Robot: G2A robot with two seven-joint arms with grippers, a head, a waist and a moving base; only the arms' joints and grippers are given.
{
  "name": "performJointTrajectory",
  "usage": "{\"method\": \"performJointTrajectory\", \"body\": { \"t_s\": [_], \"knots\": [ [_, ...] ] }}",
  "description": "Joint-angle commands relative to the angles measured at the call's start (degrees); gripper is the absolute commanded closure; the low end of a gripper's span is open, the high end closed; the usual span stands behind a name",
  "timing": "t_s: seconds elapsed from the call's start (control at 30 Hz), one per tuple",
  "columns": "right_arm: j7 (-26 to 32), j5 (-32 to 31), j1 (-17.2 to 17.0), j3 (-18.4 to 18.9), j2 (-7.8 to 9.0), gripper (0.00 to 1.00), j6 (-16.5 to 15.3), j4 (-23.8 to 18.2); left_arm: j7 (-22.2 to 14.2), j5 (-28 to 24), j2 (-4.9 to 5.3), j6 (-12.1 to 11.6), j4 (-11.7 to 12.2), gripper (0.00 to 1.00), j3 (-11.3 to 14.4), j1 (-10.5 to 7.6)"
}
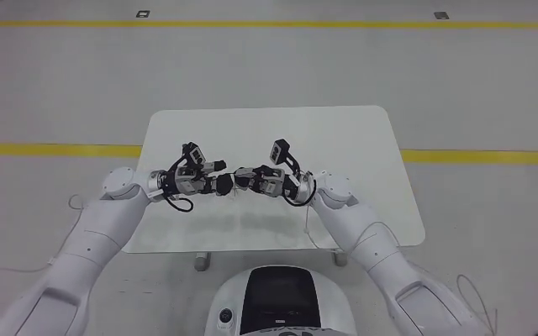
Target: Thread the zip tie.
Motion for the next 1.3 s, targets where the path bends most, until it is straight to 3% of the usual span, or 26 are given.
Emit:
{"method": "performJointTrajectory", "body": {
  "t_s": [0.0, 0.33, 0.9, 1.27],
  "knots": [
    [0.1, 0.1, 0.0, 0.2, 0.1, 1.0, 0.3, -0.2, 0.0, 0.3, -0.09, 0.0, 0.3, 0.6, 0.1, -0.18],
    [0.8, -2.0, 0.7, 0.0, 0.59, 1.0, 2.2, 0.0, 0.0, 0.8, -0.61, 0.4, 1.7, 0.65, 0.4, -0.98],
    [0.4, -2.9, 1.4, -0.7, 0.76, 1.0, 2.5, 1.1, -0.1, 2.4, -1.41, 0.6, 3.5, 0.79, 1.3, -2.17],
    [0.6, -2.8, 1.6, -1.1, 0.82, 1.0, 2.7, 1.4, -0.1, 2.9, -1.7, 0.8, 4.0, 0.95, 1.8, -2.5]
  ]
}}
